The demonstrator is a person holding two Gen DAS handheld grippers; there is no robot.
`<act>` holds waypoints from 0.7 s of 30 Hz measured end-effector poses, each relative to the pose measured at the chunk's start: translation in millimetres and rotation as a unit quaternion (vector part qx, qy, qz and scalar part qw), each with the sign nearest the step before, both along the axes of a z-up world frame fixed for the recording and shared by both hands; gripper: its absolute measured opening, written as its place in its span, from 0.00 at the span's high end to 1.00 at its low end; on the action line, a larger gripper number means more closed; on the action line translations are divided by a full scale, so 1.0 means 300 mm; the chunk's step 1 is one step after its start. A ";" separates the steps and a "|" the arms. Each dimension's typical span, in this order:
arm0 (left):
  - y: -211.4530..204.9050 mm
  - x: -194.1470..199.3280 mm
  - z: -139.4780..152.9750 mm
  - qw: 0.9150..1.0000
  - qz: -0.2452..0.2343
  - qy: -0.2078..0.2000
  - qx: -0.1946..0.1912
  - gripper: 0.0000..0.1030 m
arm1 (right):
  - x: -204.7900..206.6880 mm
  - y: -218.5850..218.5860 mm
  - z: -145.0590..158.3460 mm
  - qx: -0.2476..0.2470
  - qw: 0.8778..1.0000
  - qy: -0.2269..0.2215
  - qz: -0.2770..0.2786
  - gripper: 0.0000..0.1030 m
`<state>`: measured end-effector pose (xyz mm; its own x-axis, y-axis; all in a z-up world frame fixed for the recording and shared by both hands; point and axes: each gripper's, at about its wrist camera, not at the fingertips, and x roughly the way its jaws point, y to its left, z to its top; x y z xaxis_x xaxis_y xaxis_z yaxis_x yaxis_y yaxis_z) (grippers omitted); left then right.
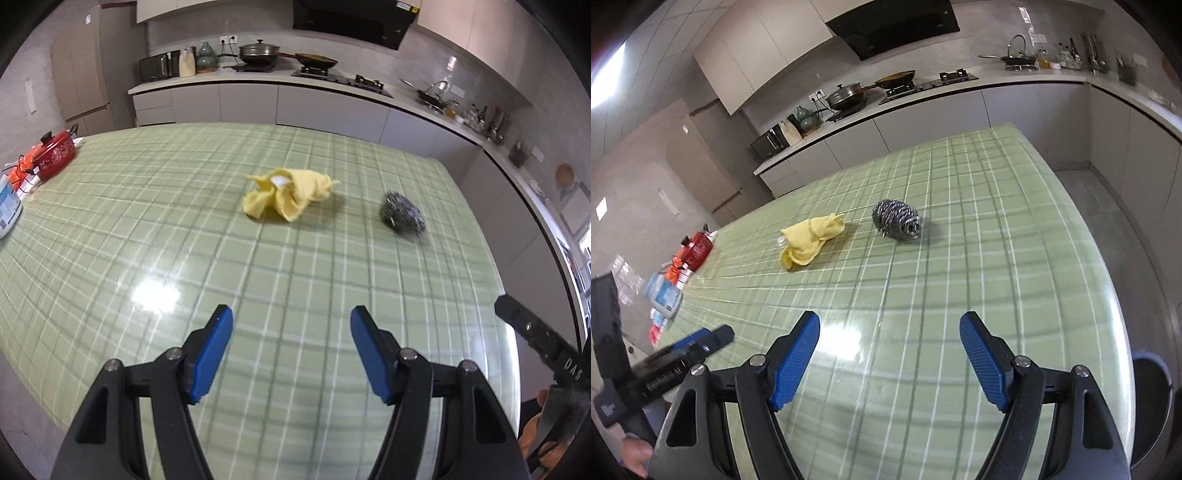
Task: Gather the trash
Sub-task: 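Move both tools back to the yellow cloth and steel wool on the island, then grasp the yellow cloth with the left tool while the right tool grasps the steel wool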
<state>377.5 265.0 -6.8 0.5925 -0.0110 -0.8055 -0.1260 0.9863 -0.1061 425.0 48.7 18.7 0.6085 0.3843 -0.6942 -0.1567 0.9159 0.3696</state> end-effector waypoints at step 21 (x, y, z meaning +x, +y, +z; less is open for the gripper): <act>0.071 0.477 -0.125 0.995 -0.093 0.025 0.020 0.34 | 0.493 0.169 -0.132 -0.107 0.994 0.000 -0.035 0.22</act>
<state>520.7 286.4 -44.3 0.5415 -0.0845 -0.8364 0.0556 0.9964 -0.0647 572.9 99.5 -21.0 0.6287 0.1847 -0.7554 -0.0906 0.9822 0.1647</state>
